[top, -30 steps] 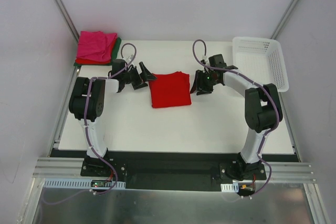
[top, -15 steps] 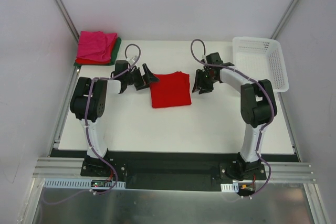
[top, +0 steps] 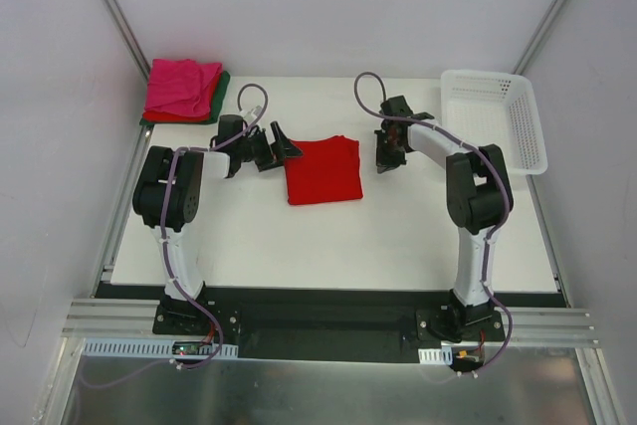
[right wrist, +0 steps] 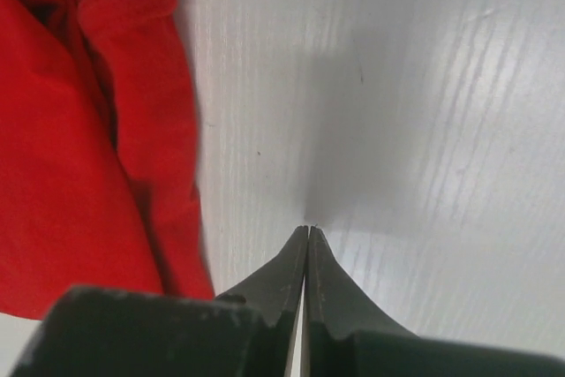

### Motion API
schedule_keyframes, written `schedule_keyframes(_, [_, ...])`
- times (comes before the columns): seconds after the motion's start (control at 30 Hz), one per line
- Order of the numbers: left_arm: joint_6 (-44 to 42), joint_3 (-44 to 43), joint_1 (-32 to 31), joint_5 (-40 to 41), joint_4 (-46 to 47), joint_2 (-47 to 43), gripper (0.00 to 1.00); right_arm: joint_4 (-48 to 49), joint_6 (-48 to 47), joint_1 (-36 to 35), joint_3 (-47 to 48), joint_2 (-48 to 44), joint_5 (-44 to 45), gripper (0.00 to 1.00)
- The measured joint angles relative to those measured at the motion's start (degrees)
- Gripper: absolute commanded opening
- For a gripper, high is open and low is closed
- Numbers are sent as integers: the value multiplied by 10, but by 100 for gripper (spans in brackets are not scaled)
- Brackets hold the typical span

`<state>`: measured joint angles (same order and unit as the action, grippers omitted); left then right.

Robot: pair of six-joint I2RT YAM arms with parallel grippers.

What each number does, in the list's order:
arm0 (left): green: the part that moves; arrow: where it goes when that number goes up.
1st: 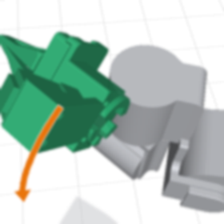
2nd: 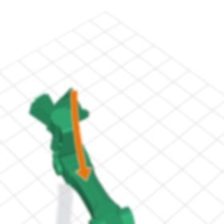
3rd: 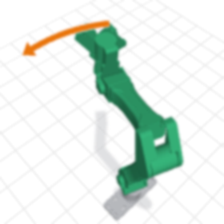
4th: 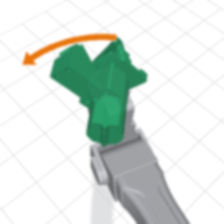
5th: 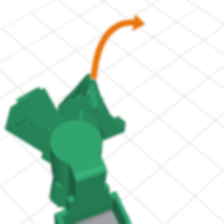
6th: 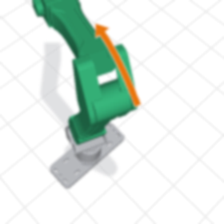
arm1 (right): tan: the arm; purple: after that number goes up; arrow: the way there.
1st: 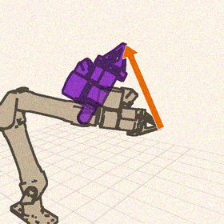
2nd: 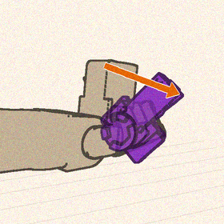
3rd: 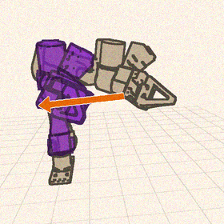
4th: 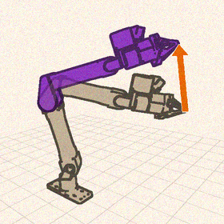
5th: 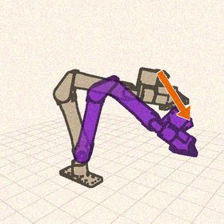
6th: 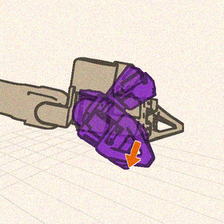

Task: Fold and stack the t-shirts
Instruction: Put the neatly folded tshirt into the corner of the board with the left arm

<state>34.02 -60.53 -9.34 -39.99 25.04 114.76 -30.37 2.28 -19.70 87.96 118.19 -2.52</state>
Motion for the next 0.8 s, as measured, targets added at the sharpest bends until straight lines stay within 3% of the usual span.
schedule_keyframes(0.8, [-38, 2, -15, 30, -72, -25, 86, -43, -16, -34, 70, 54, 5, 1])
